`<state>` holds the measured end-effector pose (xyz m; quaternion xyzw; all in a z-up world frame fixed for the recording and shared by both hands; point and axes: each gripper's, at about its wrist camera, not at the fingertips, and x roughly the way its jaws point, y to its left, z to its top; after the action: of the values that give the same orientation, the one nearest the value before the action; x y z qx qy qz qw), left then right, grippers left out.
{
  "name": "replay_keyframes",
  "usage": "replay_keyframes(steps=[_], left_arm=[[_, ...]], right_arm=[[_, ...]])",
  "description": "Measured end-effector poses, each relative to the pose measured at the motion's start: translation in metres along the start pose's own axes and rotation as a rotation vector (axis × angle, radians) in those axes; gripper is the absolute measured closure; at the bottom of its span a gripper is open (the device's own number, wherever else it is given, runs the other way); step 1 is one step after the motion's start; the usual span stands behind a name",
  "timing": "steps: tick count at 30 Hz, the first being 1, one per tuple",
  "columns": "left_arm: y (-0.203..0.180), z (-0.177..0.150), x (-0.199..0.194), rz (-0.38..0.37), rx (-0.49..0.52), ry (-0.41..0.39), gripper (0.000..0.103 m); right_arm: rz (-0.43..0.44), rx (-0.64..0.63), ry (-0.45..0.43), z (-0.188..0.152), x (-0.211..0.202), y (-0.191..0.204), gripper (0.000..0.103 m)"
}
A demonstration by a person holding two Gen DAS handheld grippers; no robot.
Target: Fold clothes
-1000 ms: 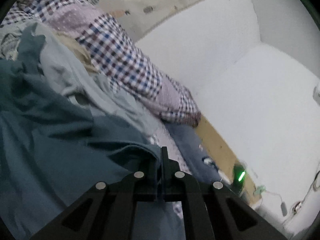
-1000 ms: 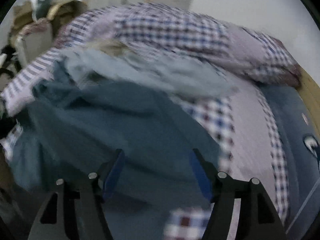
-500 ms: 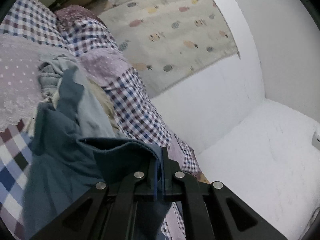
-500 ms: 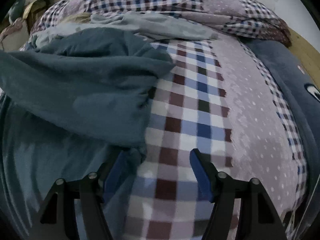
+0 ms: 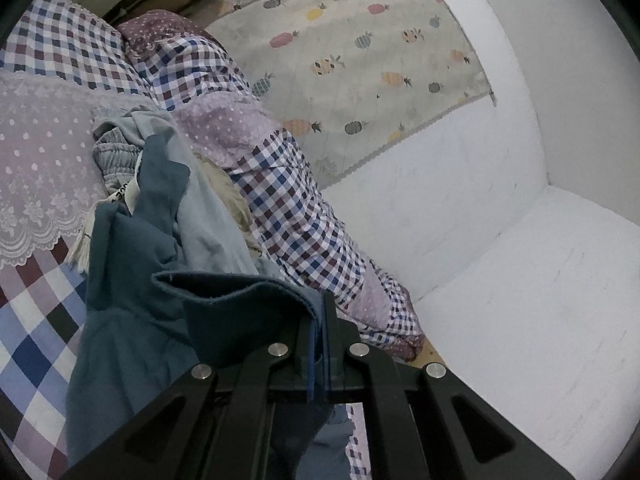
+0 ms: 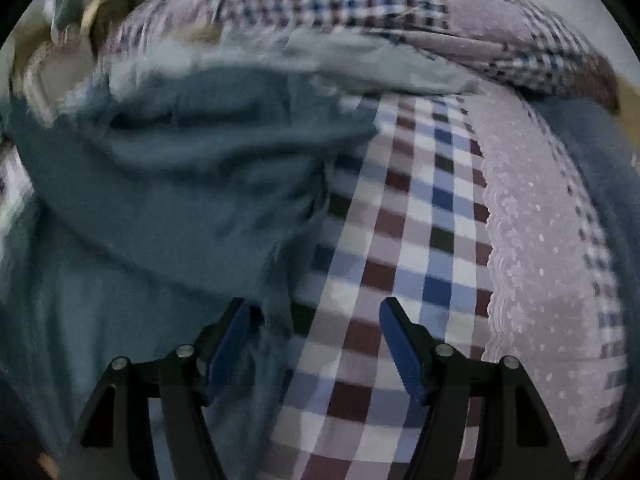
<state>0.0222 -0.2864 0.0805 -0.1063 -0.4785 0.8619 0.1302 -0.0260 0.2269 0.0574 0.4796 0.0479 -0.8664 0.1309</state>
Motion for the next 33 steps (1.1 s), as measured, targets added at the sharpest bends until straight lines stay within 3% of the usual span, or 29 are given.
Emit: replay_keyframes(steps=[3,8,14,16,19,20,21,28,31,33], left_arm=[[-0.003,-0.002,0.002,0.002,0.014,0.01,0.102],[-0.004,-0.003,0.002,0.019,0.033,0.014,0.102],[0.002,0.0,0.001,0.048,0.041,0.009,0.102],[0.004,0.0,0.002,0.051,0.037,0.009,0.102],[0.003,-0.001,0.003,0.052,0.043,0.009,0.102],[0.002,-0.001,0.003,0.053,0.046,0.008,0.102],[0.002,-0.002,0.003,0.053,0.05,0.008,0.102],[-0.001,-0.002,0.002,0.062,0.072,0.005,0.102],[0.0,-0.001,0.003,0.093,0.083,0.019,0.102],[0.001,-0.002,0.005,0.121,0.098,0.032,0.102]], right_arm=[[0.066,0.132,-0.055,0.033,0.0,-0.029,0.032],[0.182,0.306,-0.046,0.093,0.038,-0.062,0.032],[0.17,0.308,0.007,0.136,0.094,-0.063,0.032],[0.189,0.307,0.039,0.141,0.112,-0.066,0.036],[0.24,0.268,0.067,0.147,0.126,-0.059,0.061],[0.246,0.244,0.073,0.149,0.128,-0.055,0.089],[0.233,0.216,0.071,0.151,0.128,-0.05,0.099],[-0.052,0.052,-0.135,0.19,0.064,-0.026,0.1],[-0.241,-0.026,-0.125,0.207,0.06,-0.01,0.1],[-0.306,-0.028,-0.085,0.212,0.07,-0.006,0.098]])
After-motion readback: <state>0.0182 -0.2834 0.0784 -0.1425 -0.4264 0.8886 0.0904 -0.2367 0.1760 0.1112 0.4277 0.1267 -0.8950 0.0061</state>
